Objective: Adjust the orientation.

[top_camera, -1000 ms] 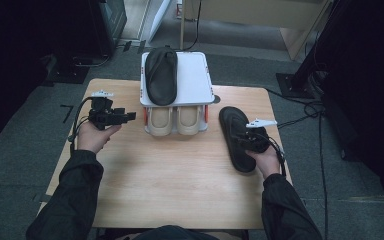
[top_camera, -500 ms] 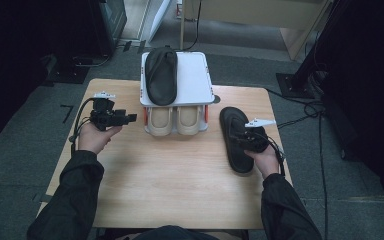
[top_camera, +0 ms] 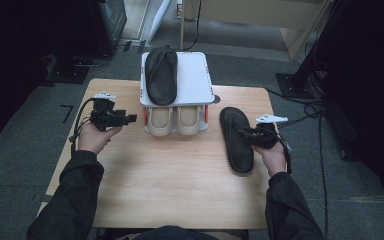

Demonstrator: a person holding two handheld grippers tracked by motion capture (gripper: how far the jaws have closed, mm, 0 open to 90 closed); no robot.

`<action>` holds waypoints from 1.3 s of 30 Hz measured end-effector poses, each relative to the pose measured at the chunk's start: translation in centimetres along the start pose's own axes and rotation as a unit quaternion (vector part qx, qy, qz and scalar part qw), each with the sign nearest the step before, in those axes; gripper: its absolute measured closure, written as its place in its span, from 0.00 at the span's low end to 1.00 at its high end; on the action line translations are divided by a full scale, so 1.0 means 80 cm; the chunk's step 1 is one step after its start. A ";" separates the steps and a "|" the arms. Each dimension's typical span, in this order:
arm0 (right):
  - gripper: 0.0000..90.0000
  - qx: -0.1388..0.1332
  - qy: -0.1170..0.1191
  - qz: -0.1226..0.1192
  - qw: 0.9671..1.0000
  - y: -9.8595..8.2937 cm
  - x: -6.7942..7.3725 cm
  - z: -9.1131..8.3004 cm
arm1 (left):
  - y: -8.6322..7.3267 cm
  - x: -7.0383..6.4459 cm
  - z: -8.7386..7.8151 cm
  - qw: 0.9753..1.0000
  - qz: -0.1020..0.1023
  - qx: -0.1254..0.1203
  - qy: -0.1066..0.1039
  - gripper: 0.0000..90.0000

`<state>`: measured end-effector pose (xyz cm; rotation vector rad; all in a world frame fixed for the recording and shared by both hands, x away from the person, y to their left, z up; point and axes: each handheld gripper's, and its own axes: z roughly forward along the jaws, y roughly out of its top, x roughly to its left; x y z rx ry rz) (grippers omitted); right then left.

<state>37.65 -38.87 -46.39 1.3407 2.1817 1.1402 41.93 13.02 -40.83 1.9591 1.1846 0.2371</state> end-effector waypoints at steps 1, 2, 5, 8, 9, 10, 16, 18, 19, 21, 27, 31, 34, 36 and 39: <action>0.69 -0.003 0.000 0.000 1.000 0.001 -0.002 -0.001 | 0.000 0.000 0.000 1.000 0.002 0.000 -0.001 0.47; 0.68 -0.007 0.000 0.001 1.000 0.002 -0.004 -0.002 | 0.000 -0.001 0.000 1.000 0.003 0.002 0.000 0.47; 0.65 -0.012 0.000 0.010 1.000 0.003 -0.012 -0.004 | -0.001 0.000 0.001 1.000 0.006 0.005 0.000 0.47; 0.64 -0.008 -0.004 0.017 1.000 0.000 -0.021 -0.003 | -0.001 0.001 0.002 1.000 0.003 0.007 0.000 0.47; 0.63 -0.006 -0.005 0.019 1.000 -0.001 -0.024 -0.002 | -0.002 0.001 0.002 1.000 0.004 0.008 0.000 0.47; 0.63 -0.005 -0.007 0.023 1.000 -0.002 -0.026 -0.002 | -0.002 0.001 0.002 1.000 0.004 0.005 0.001 0.47; 0.61 -0.003 -0.011 0.038 0.999 -0.007 -0.038 0.000 | -0.004 0.002 0.003 1.000 0.002 0.006 0.000 0.47; 0.61 -0.001 -0.010 0.042 0.999 -0.010 -0.041 0.003 | -0.004 0.001 0.004 1.000 0.003 0.006 -0.001 0.47; 0.61 0.001 -0.009 0.043 0.999 -0.011 -0.043 0.004 | -0.005 0.001 0.004 1.000 0.003 0.006 -0.001 0.47; 0.61 0.000 -0.004 0.047 0.999 -0.012 -0.044 0.007 | -0.005 0.001 0.005 1.000 0.003 0.007 -0.002 0.47; 0.62 0.013 0.001 0.045 0.999 -0.015 -0.045 0.021 | -0.006 0.001 0.006 1.000 0.003 0.010 -0.001 0.47; 0.62 0.021 -0.001 0.038 0.999 -0.016 -0.044 0.027 | -0.007 0.001 0.007 1.000 0.003 0.011 -0.002 0.47; 0.65 0.020 0.000 0.044 0.999 -0.017 -0.045 0.030 | -0.007 0.001 0.007 1.000 0.003 0.010 -0.002 0.47; 0.67 0.020 0.000 0.049 0.999 -0.017 -0.046 0.030 | -0.007 0.000 0.008 1.000 0.005 0.012 -0.002 0.47; 0.71 0.021 -0.006 0.054 0.998 -0.017 -0.046 0.030 | -0.007 0.000 0.008 1.000 0.006 0.012 -0.001 0.47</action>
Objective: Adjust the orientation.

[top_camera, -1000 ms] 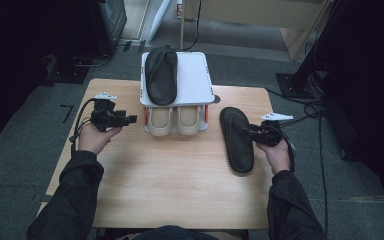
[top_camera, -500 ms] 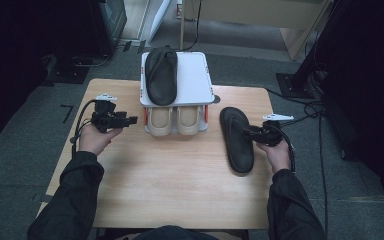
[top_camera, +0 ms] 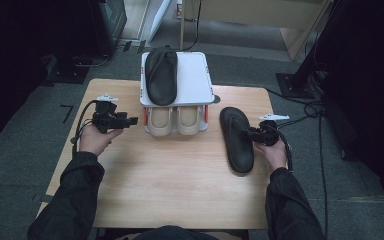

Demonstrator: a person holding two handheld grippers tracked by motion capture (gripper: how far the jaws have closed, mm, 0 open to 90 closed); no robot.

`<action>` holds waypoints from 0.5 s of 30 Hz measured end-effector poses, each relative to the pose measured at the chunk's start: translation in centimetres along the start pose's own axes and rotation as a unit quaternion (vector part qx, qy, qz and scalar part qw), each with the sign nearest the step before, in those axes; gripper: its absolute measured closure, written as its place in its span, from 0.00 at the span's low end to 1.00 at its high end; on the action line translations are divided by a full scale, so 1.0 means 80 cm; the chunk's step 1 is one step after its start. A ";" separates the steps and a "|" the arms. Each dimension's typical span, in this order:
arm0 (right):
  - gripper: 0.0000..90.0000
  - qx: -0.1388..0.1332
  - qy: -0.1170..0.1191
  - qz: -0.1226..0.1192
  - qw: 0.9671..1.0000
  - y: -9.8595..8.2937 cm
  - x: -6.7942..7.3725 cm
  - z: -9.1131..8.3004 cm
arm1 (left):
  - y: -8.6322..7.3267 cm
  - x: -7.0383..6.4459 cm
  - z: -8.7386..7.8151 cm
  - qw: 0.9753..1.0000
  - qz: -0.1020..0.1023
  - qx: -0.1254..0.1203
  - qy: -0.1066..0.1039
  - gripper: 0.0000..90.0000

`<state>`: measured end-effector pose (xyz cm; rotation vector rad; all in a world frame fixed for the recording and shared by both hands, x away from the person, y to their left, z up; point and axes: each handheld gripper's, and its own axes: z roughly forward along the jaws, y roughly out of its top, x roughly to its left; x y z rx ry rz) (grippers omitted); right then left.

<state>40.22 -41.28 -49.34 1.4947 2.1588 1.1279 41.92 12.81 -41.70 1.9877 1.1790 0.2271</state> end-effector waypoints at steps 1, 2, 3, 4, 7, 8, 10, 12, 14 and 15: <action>0.72 0.000 -0.001 0.002 1.000 0.000 0.000 0.000 | 0.000 0.000 0.000 1.000 -0.001 0.000 0.000 0.47; 0.72 0.002 -0.002 0.004 1.000 0.001 0.001 0.000 | 0.000 0.000 0.000 1.000 -0.001 -0.001 0.000 0.47; 0.73 0.002 -0.004 0.005 1.000 0.001 0.001 0.000 | 0.000 0.000 0.000 1.000 0.000 0.000 0.000 0.47; 0.74 0.003 -0.006 0.008 1.000 0.002 0.001 0.000 | 0.000 0.000 0.000 1.000 0.000 0.000 0.000 0.47; 0.76 0.007 -0.007 0.023 1.000 0.003 0.002 0.000 | 0.000 0.000 0.000 1.000 0.001 0.000 0.000 0.47; 0.77 0.007 -0.007 0.024 1.000 0.003 0.002 0.000 | 0.000 0.000 0.000 1.000 0.000 0.000 0.000 0.47; 0.79 0.007 -0.008 0.023 1.000 0.004 0.003 0.000 | 0.000 0.000 0.000 1.000 0.000 0.000 0.000 0.47; 0.79 0.008 -0.011 0.021 1.000 0.005 0.004 0.000 | -0.001 0.000 0.000 1.000 0.000 -0.001 0.000 0.47; 0.80 0.010 -0.013 0.025 1.000 0.005 0.005 -0.001 | -0.001 0.000 0.001 1.000 0.000 0.000 0.001 0.47; 0.80 0.011 -0.013 0.028 0.999 0.006 0.005 -0.001 | -0.001 0.000 0.001 1.000 0.001 0.000 0.001 0.47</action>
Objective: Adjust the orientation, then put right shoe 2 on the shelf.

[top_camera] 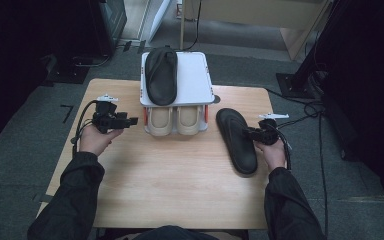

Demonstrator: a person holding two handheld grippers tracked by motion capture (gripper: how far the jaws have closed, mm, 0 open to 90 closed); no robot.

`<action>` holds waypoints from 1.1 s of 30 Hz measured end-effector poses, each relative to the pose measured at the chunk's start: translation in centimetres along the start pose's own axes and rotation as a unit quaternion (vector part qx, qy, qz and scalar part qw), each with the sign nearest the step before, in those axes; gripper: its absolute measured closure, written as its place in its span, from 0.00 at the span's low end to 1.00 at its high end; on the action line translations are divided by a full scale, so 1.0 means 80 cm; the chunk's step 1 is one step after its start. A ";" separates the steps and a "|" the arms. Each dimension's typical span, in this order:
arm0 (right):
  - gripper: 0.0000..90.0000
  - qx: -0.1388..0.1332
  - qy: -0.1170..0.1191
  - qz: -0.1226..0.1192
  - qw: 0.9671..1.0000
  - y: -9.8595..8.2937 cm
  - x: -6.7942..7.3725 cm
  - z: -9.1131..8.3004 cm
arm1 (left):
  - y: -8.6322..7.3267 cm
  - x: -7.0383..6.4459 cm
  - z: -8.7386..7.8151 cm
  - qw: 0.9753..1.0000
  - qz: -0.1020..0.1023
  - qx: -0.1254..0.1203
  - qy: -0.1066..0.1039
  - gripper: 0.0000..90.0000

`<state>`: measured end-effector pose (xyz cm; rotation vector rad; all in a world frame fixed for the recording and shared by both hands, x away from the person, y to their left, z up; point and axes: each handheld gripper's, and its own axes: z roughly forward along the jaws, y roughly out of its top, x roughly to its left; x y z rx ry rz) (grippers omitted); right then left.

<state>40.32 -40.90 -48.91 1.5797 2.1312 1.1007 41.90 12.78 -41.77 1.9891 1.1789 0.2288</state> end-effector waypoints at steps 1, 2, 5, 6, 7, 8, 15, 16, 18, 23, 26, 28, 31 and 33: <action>0.80 0.001 -0.001 0.004 1.000 0.000 0.000 0.000 | 0.000 0.000 0.000 1.000 0.000 0.000 0.000 0.47; 0.80 0.002 -0.001 0.005 1.000 0.001 0.000 0.000 | 0.000 0.000 0.000 1.000 0.000 0.000 0.000 0.47; 0.80 0.002 -0.001 0.007 1.000 0.002 0.001 -0.001 | 0.000 0.000 0.000 1.000 0.000 -0.001 0.001 0.47; 0.80 0.001 -0.001 0.007 1.000 0.002 0.001 -0.001 | 0.000 0.000 0.000 1.000 0.000 -0.001 0.001 0.47; 0.80 0.000 -0.002 0.006 1.000 0.002 0.002 -0.002 | 0.000 0.000 0.000 1.000 0.000 -0.001 0.001 0.47; 0.80 0.000 -0.001 0.007 1.000 0.003 0.002 -0.002 | 0.000 0.000 0.000 1.000 0.000 -0.002 0.000 0.47; 0.80 0.000 -0.005 0.025 1.000 0.007 0.003 -0.006 | 0.000 0.001 0.000 1.000 0.000 -0.003 0.001 0.47; 0.80 0.000 -0.007 0.028 1.000 0.007 0.003 -0.006 | 0.000 0.001 0.000 1.000 0.000 -0.003 0.000 0.47; 0.80 -0.001 -0.008 0.032 0.999 0.008 0.002 -0.008 | 0.000 0.001 -0.001 1.000 0.001 -0.002 0.001 0.47; 0.80 -0.007 -0.011 0.045 0.999 0.012 0.004 -0.013 | -0.001 0.001 -0.002 1.000 0.002 -0.002 0.001 0.47; 0.80 -0.011 -0.015 0.043 0.999 0.016 0.007 -0.016 | -0.001 0.001 -0.001 1.000 0.001 -0.003 0.002 0.47; 0.80 -0.012 -0.017 0.042 0.999 0.017 0.010 -0.017 | -0.001 0.002 -0.002 1.000 0.001 -0.004 0.002 0.47; 0.80 -0.010 -0.022 0.042 0.999 0.019 0.014 -0.019 | -0.001 0.002 -0.003 1.000 0.000 -0.003 0.002 0.47; 0.80 -0.011 -0.024 0.046 0.999 0.020 0.016 -0.020 | -0.001 0.002 -0.003 1.000 -0.001 -0.003 0.001 0.47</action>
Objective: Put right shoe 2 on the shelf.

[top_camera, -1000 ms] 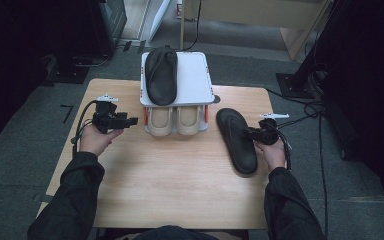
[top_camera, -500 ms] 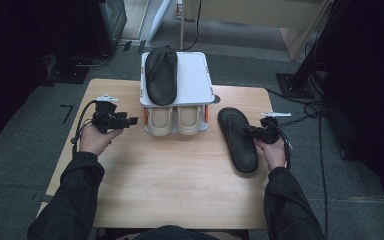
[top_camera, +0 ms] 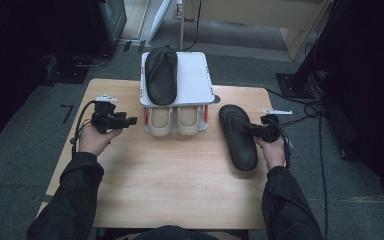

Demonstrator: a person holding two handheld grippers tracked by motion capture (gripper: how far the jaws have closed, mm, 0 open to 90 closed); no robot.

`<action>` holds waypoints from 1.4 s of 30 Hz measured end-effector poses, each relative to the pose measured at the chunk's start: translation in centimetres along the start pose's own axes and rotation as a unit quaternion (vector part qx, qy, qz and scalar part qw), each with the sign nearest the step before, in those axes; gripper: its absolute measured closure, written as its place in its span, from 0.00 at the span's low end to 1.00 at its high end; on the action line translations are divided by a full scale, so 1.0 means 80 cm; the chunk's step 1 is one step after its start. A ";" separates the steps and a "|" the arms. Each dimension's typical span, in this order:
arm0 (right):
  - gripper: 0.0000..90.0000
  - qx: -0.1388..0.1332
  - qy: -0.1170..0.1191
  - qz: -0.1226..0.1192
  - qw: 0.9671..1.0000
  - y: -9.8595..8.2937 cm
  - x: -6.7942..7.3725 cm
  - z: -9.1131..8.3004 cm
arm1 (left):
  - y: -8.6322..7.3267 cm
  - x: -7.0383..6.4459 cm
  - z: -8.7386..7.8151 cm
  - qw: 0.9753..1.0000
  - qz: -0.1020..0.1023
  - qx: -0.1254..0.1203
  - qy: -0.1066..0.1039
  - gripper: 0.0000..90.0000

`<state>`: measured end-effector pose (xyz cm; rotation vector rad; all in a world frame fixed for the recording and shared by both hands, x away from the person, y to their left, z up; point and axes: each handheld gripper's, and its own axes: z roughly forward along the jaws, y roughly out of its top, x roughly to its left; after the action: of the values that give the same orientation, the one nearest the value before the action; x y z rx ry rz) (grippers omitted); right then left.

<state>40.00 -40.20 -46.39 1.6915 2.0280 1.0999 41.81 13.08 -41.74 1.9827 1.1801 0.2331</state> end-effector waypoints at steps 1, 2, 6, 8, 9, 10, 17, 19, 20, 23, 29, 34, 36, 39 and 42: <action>0.80 -0.001 -0.001 0.001 1.000 0.001 0.001 -0.001 | 0.000 0.000 0.000 1.000 0.001 -0.001 0.000 0.47; 0.80 -0.003 0.000 0.003 1.000 0.002 0.002 -0.001 | 0.000 0.000 0.000 1.000 0.000 0.000 0.000 0.47; 0.80 -0.009 0.000 0.011 1.000 0.007 0.005 -0.005 | 0.000 0.002 -0.003 1.000 -0.003 -0.006 -0.002 0.47; 0.80 -0.010 -0.002 0.011 1.000 0.011 0.006 -0.008 | 0.000 0.002 -0.004 1.000 -0.005 -0.009 -0.003 0.47; 0.80 -0.008 -0.003 0.008 1.000 0.013 0.007 -0.008 | -0.001 0.003 -0.004 1.000 -0.006 -0.010 -0.004 0.47; 0.80 -0.008 -0.004 0.007 1.000 0.016 0.007 -0.008 | -0.001 0.003 -0.004 1.000 -0.007 -0.010 -0.005 0.47; 0.80 -0.005 -0.007 0.016 1.000 0.033 0.009 -0.005 | -0.002 0.003 -0.002 1.000 -0.003 -0.008 -0.009 0.47; 0.80 -0.006 -0.007 0.016 1.000 0.040 0.012 -0.008 | -0.003 0.002 -0.002 1.000 -0.003 -0.009 -0.011 0.47; 0.80 -0.009 -0.007 0.014 1.000 0.043 0.012 -0.009 | -0.003 0.002 -0.002 1.000 -0.003 -0.009 -0.013 0.47; 0.80 -0.010 -0.008 0.018 1.000 0.054 0.013 -0.014 | -0.004 0.002 -0.004 1.000 -0.001 -0.016 -0.019 0.47; 0.80 -0.014 -0.012 0.014 1.000 0.076 0.018 -0.027 | -0.004 0.002 -0.003 1.000 -0.002 -0.018 -0.021 0.47; 0.80 -0.017 -0.017 0.013 1.000 0.096 0.023 -0.038 | -0.004 0.001 -0.004 1.000 -0.002 -0.018 -0.023 0.47; 0.80 -0.018 -0.019 0.011 1.000 0.104 0.027 -0.042 | -0.004 0.002 -0.004 1.000 -0.002 -0.016 -0.023 0.47; 0.80 -0.023 -0.017 0.008 1.000 0.117 0.032 -0.048 | -0.004 0.002 -0.004 1.000 -0.002 -0.016 -0.023 0.47; 0.80 -0.028 -0.016 0.006 0.999 0.129 0.039 -0.053 | -0.004 0.002 -0.005 1.000 -0.002 -0.018 -0.025 0.47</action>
<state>43.81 -38.63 -35.52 1.6843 1.9511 1.1154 41.50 13.45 -41.73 1.9449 1.1401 0.2003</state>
